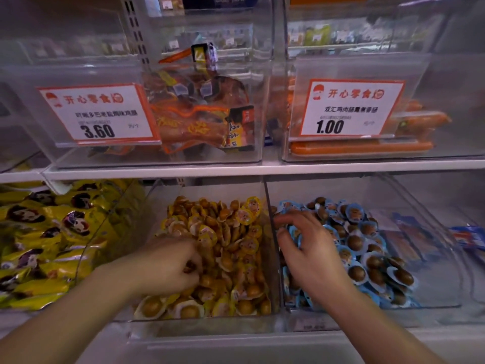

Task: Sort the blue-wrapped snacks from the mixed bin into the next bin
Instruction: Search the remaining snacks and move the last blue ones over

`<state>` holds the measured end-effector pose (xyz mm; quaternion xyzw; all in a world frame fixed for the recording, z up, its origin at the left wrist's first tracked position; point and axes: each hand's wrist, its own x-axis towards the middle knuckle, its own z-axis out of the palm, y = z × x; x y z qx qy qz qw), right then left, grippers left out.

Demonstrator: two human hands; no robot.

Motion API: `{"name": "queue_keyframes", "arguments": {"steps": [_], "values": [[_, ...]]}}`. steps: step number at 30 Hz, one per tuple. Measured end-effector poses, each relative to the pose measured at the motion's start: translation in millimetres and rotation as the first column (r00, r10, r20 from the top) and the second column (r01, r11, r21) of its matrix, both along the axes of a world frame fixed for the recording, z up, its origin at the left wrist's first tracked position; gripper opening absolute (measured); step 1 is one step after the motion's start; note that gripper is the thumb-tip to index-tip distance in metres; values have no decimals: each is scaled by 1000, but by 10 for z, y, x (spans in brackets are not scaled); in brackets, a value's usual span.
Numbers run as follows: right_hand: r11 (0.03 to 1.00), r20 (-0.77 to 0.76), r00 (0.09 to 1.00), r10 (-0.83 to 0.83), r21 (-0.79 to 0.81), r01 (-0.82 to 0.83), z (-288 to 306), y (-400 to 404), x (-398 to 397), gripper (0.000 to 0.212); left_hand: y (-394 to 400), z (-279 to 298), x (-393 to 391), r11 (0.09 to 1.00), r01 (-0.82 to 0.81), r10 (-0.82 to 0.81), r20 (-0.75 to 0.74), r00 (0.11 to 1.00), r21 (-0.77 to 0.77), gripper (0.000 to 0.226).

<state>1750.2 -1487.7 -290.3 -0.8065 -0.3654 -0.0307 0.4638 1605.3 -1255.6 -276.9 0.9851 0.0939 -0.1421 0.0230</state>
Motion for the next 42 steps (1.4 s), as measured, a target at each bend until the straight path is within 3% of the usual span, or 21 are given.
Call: {"name": "queue_keyframes", "arguments": {"steps": [2, 7, 8, 11, 17, 21, 25, 27, 28, 30, 31, 32, 36, 40, 42], "values": [[1000, -14, 1000, -11, 23, 11, -23, 27, -1, 21, -23, 55, 21, 998, -15, 16, 14, 1000, -54, 35], [997, -74, 996, -40, 66, 45, -83, 118, -34, 23, -381, -1, 643, 993, 108, -83, 348, 934, -52, 44], [996, -84, 995, -45, 76, 51, -88, 128, -35, 23, -459, -72, 771, 990, 136, -121, 315, 941, -24, 51], [995, -95, 994, -53, 84, 61, -104, 142, -27, 23, -524, -363, 950, 991, 113, -115, 29, 993, 68, 74], [994, -156, 987, -36, 92, 51, -140, 159, 31, 22, -316, -407, 628, 972, 213, -216, 23, 976, 99, 54], [995, -188, 982, -10, 94, 28, -135, 161, 43, 24, -214, -119, 421, 985, 169, -171, -34, 985, -33, 48], [994, -213, 977, 9, 106, 14, -138, 165, 42, 26, -24, 114, 341, 994, 11, -31, -178, 984, -107, 54], [994, -220, 975, 11, 112, 14, -140, 160, 39, 26, 50, 116, 420, 978, -62, 49, -70, 996, -197, 53], [993, -221, 975, 13, 116, 13, -140, 159, 37, 26, 77, 95, 507, 970, -81, 98, 66, 993, -228, 50], [992, -225, 974, 15, 124, 13, -140, 161, 28, 26, 110, 8, 746, 983, -81, 139, 380, 914, -166, 35], [992, -228, 974, 12, 125, 17, -143, 164, 24, 26, 99, -51, 867, 990, -84, 125, 462, 878, -109, 31], [992, -229, 973, 4, 124, 25, -147, 166, 23, 26, 78, -126, 980, 994, -89, 110, 474, 874, -67, 38], [992, -222, 975, -11, 119, 38, -161, 168, 25, 26, -3, -601, 1241, 995, -65, 44, 269, 962, 72, 92], [992, -215, 976, 4, 126, 24, -155, 175, 34, 26, 68, -792, 1315, 993, -104, 72, 450, 890, 46, 71], [992, -215, 977, 2, 121, 25, -153, 178, 37, 26, 105, -735, 1376, 995, -95, 81, 437, 896, 10, 59]]}}
